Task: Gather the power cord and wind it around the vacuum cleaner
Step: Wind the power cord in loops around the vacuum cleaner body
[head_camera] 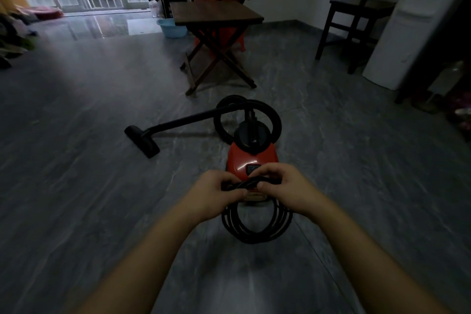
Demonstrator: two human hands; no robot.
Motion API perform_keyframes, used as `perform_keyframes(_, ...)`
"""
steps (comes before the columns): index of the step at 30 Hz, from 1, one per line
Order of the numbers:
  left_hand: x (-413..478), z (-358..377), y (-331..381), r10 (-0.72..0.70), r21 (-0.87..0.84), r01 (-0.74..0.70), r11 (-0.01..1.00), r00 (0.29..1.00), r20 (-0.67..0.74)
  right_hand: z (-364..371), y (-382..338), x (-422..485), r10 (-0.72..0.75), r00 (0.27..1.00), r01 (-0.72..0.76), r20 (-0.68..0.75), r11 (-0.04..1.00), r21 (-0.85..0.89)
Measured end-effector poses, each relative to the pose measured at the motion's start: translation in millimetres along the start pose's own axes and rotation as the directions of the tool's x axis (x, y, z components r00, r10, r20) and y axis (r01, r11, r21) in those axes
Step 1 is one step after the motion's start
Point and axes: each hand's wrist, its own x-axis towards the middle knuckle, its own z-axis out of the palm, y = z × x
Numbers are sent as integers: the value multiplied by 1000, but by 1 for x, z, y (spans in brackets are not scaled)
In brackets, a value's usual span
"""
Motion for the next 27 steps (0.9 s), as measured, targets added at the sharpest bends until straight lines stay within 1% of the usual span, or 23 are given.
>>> perform_keyframes(5,-3,-6,6,4,-170,-18,985,997,-82,-6,-2,2,-21,997,23,-80,1000,20)
perform_keyframes(10,-4,-16,2,-44,-235,-13,972,971,-236,-10,2,3,0,993,3,-121,1000,24)
perform_keyframes(13,-3,-18,1,-78,-310,-17,950,953,-293,-11,4,4,26,989,-23,-145,999,23)
perform_keyframes(16,-4,-18,3,-113,-401,-14,916,950,-291,-12,5,5,33,986,-23,-163,998,61)
perform_keyframes(21,-2,-12,4,-148,-498,-2,867,953,-263,-2,4,6,48,987,-19,-151,982,188)
perform_keyframes(24,-2,-12,3,-156,-508,8,861,955,-250,1,6,5,48,990,-21,-131,980,196)
perform_keyframes(27,-2,-13,-1,-162,-477,44,878,964,-209,0,8,4,49,991,-24,-126,980,195)
